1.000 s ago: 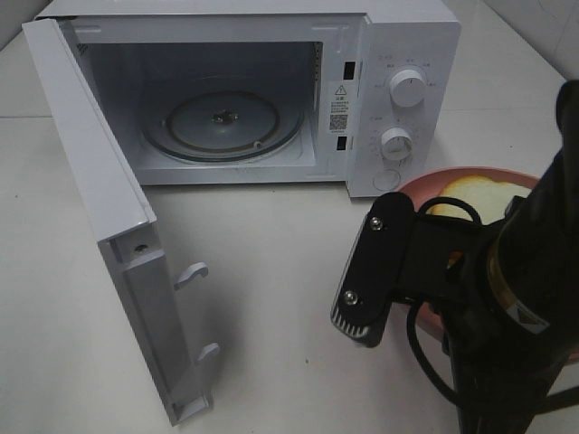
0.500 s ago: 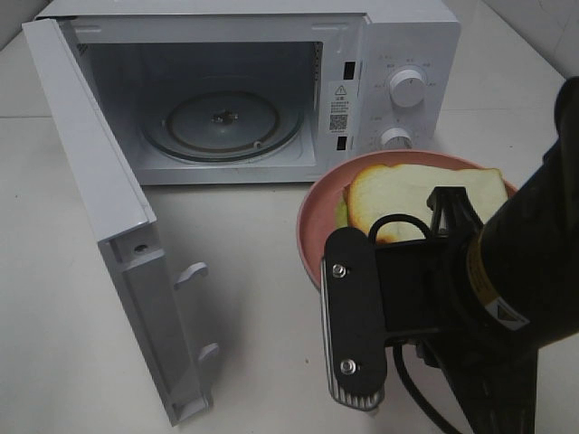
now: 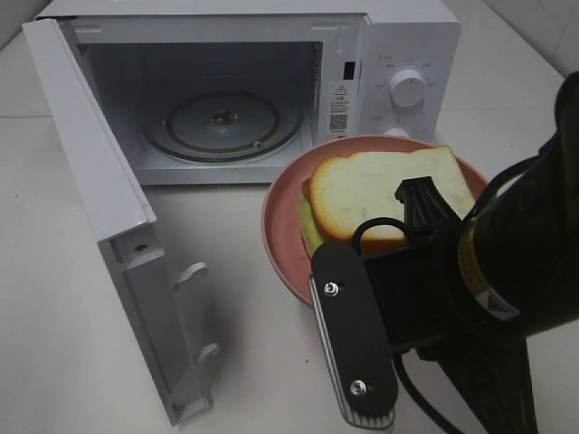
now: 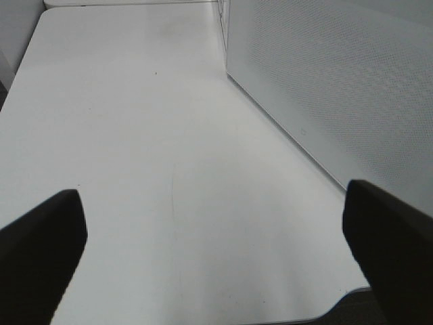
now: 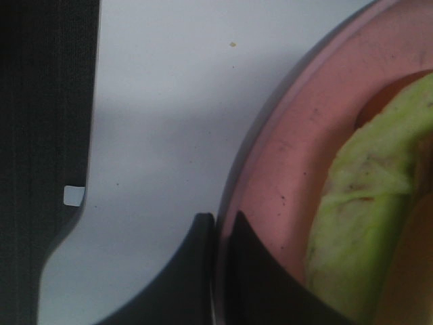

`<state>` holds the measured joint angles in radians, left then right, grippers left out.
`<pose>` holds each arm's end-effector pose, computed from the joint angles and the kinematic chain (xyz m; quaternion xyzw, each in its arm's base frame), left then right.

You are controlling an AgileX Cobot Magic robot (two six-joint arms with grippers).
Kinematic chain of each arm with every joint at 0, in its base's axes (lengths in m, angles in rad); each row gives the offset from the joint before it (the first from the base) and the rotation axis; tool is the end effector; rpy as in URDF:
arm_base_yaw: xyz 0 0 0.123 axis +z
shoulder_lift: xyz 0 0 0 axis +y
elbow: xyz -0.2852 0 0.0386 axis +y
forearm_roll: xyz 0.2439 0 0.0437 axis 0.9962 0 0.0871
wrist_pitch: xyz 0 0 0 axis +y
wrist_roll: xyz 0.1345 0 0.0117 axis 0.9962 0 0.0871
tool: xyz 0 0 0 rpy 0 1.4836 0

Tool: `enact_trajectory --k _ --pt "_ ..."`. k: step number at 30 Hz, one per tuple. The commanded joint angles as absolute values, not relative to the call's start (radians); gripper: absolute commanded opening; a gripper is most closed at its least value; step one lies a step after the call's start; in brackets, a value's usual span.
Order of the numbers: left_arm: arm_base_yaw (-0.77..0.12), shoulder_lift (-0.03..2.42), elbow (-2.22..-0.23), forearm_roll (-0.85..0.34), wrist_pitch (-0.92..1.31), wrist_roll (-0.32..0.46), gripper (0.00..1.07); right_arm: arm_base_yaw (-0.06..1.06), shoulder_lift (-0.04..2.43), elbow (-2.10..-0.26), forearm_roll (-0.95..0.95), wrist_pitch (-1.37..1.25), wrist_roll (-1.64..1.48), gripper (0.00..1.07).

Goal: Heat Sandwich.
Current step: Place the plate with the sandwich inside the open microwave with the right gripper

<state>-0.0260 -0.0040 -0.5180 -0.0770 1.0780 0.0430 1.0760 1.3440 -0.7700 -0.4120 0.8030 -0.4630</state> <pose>0.0242 -0.0098 0.2592 0.0316 0.8508 -0.0340 0.5235 0.1497 0.1956 0.1913 -0.7606 0.6126 -0.1165 0.1807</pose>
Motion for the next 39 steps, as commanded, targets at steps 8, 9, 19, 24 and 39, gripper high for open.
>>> enact_trajectory --k 8,9,19,24,39 --pt "-0.021 -0.027 -0.517 -0.086 1.072 0.037 0.98 0.898 1.337 -0.771 -0.289 0.699 -0.92 0.0" --pt "-0.021 -0.027 -0.517 -0.086 1.072 0.037 0.98 0.898 1.337 -0.771 -0.289 0.699 -0.92 0.0" --pt "-0.021 -0.027 -0.517 -0.086 1.072 0.037 0.98 0.744 1.337 -0.771 -0.136 0.659 -1.329 0.0" --pt "-0.021 -0.027 -0.517 -0.086 1.072 0.037 0.98 0.662 1.337 -0.771 -0.068 0.635 -1.488 0.0" --pt "-0.021 -0.027 -0.517 -0.086 1.072 0.037 0.98 0.67 1.407 -0.777 -0.07 0.583 -1.537 0.0"
